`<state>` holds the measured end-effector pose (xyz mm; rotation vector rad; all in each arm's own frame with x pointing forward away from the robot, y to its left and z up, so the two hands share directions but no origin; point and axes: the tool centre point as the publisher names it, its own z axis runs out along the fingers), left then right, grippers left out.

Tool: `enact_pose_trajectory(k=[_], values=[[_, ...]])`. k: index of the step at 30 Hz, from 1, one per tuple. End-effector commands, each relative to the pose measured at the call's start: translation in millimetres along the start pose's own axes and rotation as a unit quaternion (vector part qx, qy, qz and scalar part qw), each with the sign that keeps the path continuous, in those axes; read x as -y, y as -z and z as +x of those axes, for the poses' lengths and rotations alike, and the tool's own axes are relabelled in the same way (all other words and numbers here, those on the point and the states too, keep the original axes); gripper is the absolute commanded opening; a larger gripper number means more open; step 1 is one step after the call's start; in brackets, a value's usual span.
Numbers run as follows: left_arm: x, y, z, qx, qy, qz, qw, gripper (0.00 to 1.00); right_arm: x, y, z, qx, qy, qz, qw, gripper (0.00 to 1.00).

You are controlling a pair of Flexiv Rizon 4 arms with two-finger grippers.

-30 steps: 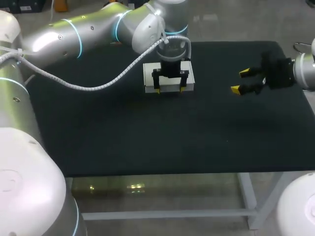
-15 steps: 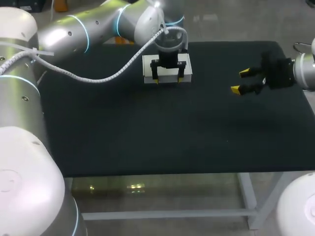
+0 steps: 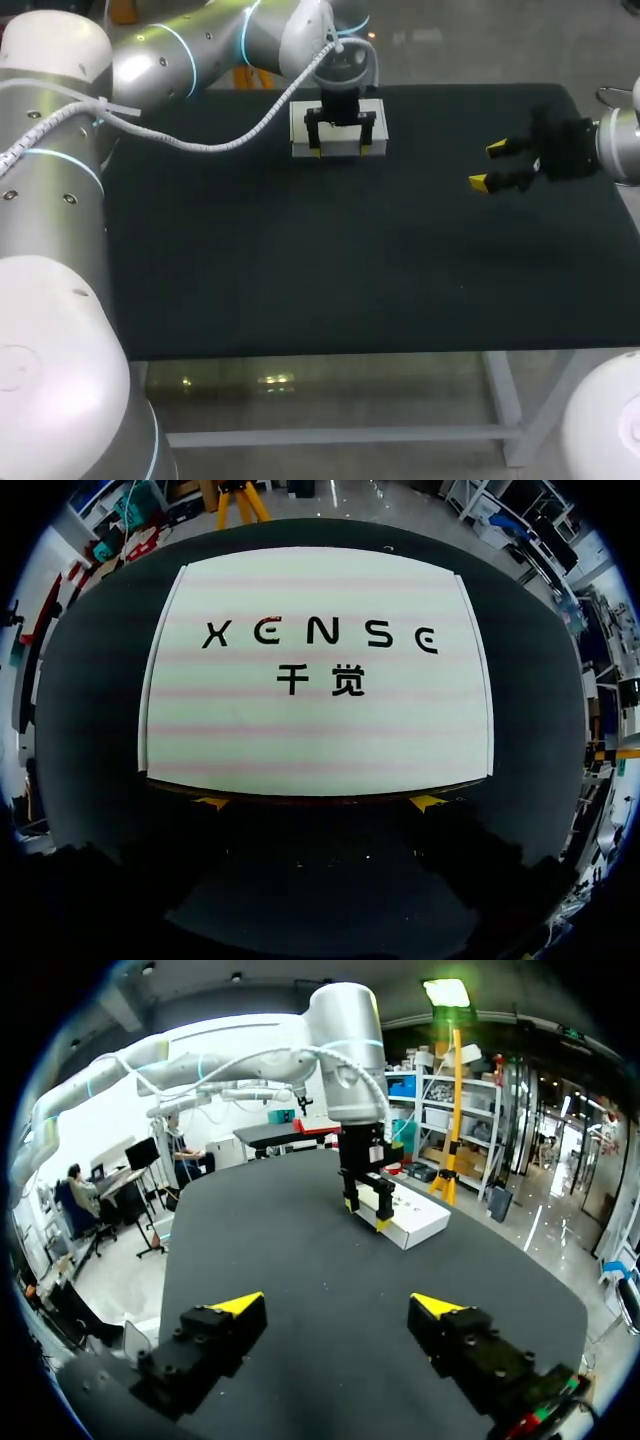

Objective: Assemble the packaging by folding the flat box into shape, placing the metal phone stand inside, and closing the box properly

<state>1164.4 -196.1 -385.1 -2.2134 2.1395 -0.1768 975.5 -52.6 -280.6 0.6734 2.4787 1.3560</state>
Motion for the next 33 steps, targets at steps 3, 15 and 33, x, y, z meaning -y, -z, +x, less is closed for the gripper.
enact_pose_trajectory(k=[3,15,33], values=[[-27.0,22,-13.8,-0.025,-0.016,0.023,0.999,1.0,1,1,-1,-0.002,0.0,-0.002,1.0,1.0],[-88.8,77,-65.9,-0.082,-0.12,0.144,0.979,1.0,1,1,-1,-0.002,0.0,-0.002,1.0,1.0],[-138.4,93,-118.2,-0.188,-0.27,0.279,0.902,1.0,1,1,-1,-0.002,0.0,-0.002,1.0,1.0]])
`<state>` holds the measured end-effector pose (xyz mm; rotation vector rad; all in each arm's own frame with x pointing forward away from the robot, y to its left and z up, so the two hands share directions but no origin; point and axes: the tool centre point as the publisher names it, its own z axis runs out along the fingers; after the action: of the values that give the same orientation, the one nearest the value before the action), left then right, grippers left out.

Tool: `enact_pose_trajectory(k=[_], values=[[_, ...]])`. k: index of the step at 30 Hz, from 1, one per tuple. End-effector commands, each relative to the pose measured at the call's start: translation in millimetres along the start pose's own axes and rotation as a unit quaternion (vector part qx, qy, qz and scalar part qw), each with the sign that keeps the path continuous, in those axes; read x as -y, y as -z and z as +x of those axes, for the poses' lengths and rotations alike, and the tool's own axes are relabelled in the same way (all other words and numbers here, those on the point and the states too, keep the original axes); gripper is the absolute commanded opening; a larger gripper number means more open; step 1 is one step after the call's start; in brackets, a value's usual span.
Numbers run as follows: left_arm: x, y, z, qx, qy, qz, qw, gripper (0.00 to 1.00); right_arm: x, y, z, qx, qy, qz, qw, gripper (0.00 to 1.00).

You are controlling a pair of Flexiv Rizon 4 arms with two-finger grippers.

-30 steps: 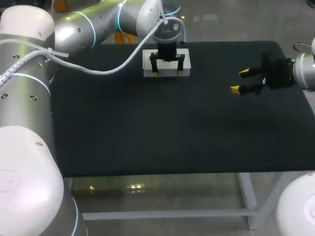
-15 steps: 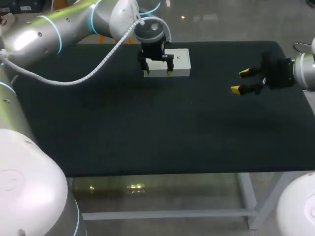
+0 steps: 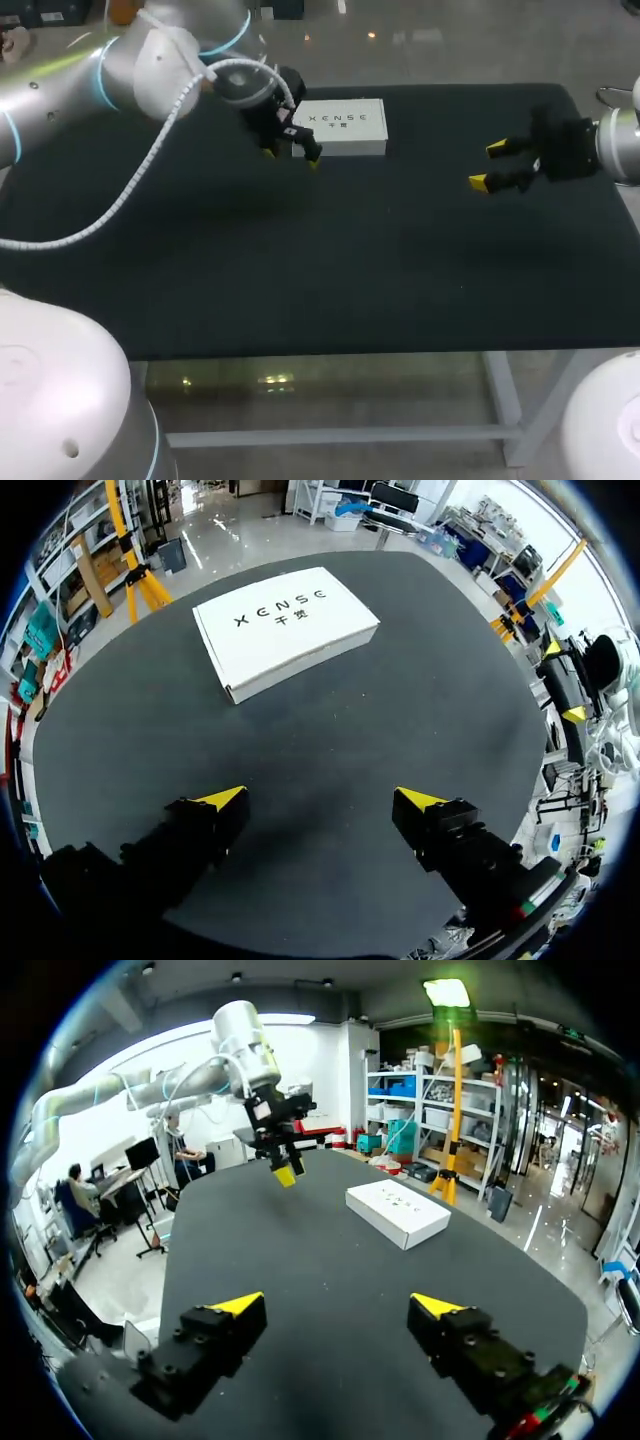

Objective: Assemble the packaging by folding the flat box into shape, placing the metal phone stand inside, and closing the box properly

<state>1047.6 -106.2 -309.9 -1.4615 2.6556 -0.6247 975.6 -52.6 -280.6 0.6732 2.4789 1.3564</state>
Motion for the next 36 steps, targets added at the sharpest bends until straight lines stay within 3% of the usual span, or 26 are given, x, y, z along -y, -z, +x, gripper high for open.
enact_pose_trajectory(k=[1,9,19,36], values=[[-45.2,14,-2.5,-0.011,-0.024,0.205,0.978,1.0,1,1,0,-0.002,0.0,-0.002,1.0,1.0],[-65.3,19,-5.6,-0.036,-0.075,0.262,0.961,1.0,1,1,0,-0.002,0.0,-0.002,1.0,1.0],[-77.1,28,-11.2,-0.091,-0.128,0.301,0.94,1.0,1,1,0,-0.002,0.0,-0.002,1.0,1.0],[-90.8,46,-10.1,-0.062,-0.161,0.331,0.928,1.0,1,1,0,-0.002,0.0,-0.002,1.0,1.0]])
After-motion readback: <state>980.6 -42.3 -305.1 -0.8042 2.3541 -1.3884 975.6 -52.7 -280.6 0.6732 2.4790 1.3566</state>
